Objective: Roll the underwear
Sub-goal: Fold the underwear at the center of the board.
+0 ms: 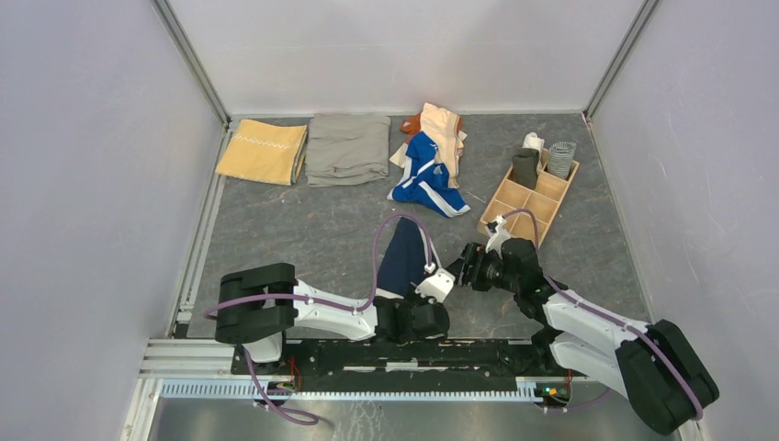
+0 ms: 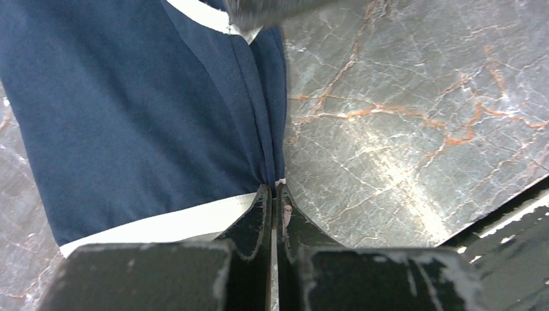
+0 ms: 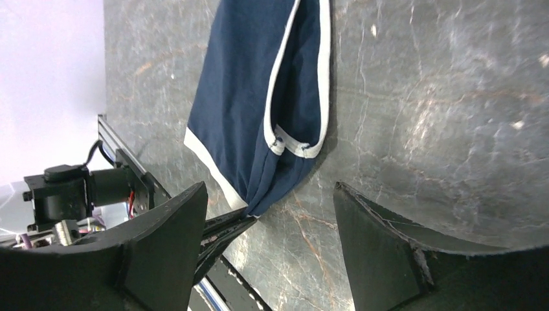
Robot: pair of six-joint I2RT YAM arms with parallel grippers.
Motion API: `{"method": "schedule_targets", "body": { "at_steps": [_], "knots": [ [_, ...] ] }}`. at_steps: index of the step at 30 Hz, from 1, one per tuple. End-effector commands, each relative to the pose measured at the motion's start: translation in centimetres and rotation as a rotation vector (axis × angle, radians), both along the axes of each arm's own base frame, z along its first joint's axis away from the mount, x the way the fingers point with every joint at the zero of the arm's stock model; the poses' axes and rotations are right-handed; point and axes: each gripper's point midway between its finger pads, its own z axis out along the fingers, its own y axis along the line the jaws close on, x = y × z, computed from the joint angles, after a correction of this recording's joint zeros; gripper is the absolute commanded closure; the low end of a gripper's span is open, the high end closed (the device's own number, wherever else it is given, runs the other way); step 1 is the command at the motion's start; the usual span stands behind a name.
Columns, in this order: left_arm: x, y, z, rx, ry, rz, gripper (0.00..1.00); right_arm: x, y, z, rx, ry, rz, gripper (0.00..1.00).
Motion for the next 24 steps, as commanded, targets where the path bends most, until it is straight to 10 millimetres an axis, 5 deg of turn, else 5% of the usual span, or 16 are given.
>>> {"method": "schedule_targets", "body": {
  "at_steps": [1,11,24],
  "knots": [
    [-1.6,-0.1,-1.6,0.032,0.057,-0.081,0.98,0.4,1.3,0.2,0.0,-0.007,0.024,0.22],
    [-2.1,-0.3,-2.4,0.047,0.078,-0.109,0.98,-0.2,2.9,-1.9,-0.067,0.028,0.112,0.34],
    [-2.7,-0.2,-2.7,0.06,0.088,-0.134,0.98,1.4,0.1,-4.1,-0.244,0.007,-0.013,0.35]
  ]
}}
